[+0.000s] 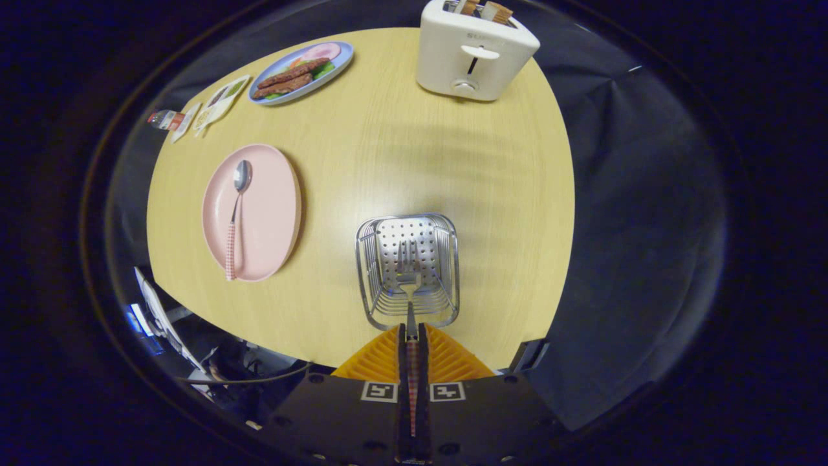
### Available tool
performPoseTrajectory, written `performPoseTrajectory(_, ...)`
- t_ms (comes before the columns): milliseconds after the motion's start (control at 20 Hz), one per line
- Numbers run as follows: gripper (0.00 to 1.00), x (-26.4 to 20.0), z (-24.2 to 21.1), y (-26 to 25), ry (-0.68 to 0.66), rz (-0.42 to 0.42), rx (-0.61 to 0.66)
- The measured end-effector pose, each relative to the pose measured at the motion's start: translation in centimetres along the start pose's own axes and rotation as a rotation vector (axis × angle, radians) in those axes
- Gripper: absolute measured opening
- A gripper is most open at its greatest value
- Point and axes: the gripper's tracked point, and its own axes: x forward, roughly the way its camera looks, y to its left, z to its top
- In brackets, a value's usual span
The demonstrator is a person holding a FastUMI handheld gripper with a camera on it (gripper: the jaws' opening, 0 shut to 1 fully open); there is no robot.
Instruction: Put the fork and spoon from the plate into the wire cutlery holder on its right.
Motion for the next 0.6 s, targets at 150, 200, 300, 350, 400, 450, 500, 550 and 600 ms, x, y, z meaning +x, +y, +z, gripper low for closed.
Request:
performPoseTrajectory(150,0.06,0.6,0.5,0.3,0.02,0.018,0.033)
performPoseTrajectory(200,0.09,0.5,1.0,0.3,0.005,0.02,0.034)
performPoseTrajectory(300,0.11,0.1,2.0,0.2,-0.05,0.003,0.024)
performPoseTrajectory(350,0.12,-0.1,2.1,0.3,-0.07,0.001,0.016)
performPoseTrajectory(400,0.12,-0.4,2.1,0.6,-0.087,0.006,0.01)
performPoseTrajectory(450,0.12,-0.5,1.9,0.9,-0.099,0.008,0.006)
performPoseTrajectory(500,0.16,-0.7,1.8,1.3,-0.113,0.013,0.007)
performPoseTrajectory(550,0.19,-0.9,1.7,1.6,-0.128,0.016,0.012)
performPoseTrajectory(600,0.22,-1.2,1.7,2.1,-0.15,0.022,0.013)
